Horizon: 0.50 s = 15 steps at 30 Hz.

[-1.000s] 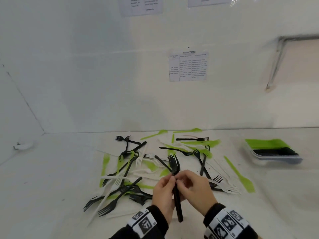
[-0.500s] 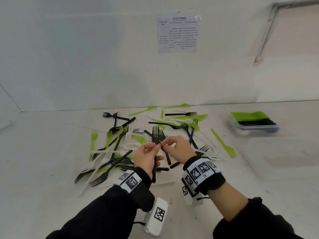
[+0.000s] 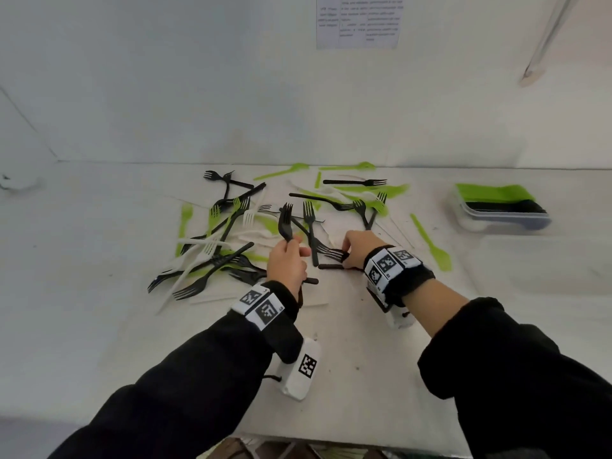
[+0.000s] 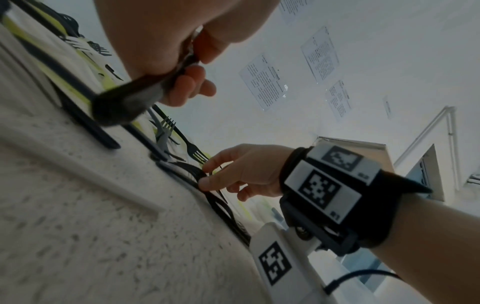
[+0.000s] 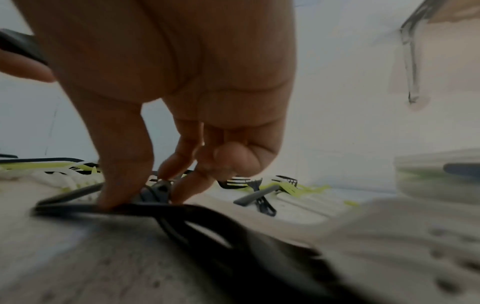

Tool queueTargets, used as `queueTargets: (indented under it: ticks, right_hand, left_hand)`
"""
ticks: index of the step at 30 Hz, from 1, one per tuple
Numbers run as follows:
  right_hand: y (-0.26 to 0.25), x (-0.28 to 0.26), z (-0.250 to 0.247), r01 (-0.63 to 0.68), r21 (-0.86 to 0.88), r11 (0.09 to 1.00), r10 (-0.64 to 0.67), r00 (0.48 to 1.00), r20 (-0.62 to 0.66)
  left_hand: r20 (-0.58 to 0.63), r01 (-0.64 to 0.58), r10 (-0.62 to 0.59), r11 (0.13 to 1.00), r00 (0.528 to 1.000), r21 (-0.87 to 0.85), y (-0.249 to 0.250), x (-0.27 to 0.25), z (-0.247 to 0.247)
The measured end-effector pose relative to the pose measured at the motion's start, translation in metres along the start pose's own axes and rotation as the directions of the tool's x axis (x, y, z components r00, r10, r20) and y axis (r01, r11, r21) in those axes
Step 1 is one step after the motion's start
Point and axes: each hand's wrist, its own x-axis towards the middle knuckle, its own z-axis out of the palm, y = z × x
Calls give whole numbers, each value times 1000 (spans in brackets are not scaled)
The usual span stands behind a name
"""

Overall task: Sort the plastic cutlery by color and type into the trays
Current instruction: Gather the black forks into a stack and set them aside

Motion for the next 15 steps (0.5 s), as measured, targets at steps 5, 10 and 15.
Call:
queueTargets:
  ticks: [5, 10, 15]
  right_hand:
    - [11, -1, -2, 36, 47, 998, -37, 999, 12]
    - [13, -9, -11, 58, 190, 980, -37, 993, -112]
    - [10, -12, -21, 243, 482, 841, -87, 942, -323]
  left_hand:
    - [-6, -4, 4, 1000, 1000, 21, -8, -13, 1]
    - [-6, -10, 10, 1000, 1000, 28, -15, -20, 5]
    - [39, 5, -4, 1000, 999, -16, -12, -26, 14]
